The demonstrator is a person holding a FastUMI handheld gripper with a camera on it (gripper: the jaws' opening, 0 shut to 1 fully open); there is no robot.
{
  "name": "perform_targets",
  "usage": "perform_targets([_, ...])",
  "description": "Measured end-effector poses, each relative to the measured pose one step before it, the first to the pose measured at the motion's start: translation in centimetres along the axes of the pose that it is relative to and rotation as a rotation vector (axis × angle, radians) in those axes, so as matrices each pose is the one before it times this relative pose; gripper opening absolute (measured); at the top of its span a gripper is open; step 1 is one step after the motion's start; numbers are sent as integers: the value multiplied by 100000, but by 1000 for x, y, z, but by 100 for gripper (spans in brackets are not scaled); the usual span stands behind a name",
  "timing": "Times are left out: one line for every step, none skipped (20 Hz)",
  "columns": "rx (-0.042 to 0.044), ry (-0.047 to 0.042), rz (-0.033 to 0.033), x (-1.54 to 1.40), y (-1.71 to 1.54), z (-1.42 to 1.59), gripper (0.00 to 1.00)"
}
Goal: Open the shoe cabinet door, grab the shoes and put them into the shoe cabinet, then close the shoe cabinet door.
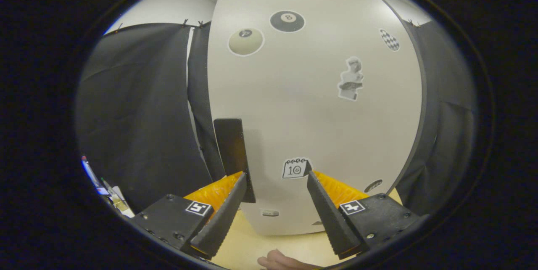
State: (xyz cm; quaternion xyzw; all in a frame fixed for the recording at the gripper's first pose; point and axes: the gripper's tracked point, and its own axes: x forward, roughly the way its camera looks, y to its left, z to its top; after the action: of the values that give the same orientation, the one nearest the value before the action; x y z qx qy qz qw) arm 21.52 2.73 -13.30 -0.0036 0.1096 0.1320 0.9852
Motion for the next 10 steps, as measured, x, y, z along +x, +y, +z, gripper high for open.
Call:
perform_targets([1185,-1046,-1420,36,-113,-5,97])
perform_targets([713,-1231,-1804,11,-367,83,98])
perform_targets([105,-849,-1955,-209,-225,124,99])
perform_targets([-559,353,-975,-111,0,-132,99])
perform_targets([-408,805,-510,-238,30,-233,99])
perform_targets([-87,923,-18,-297,-148,-439,98])
perform_targets([182,210,-485,-674,-250,-344,98])
perform_targets([-102,252,-611,-785,-121,-249,98])
perform_targets([-188,94,-730,-796,-110,-181,98])
perform_targets([-331,81,-931,-876,-182,-127,97])
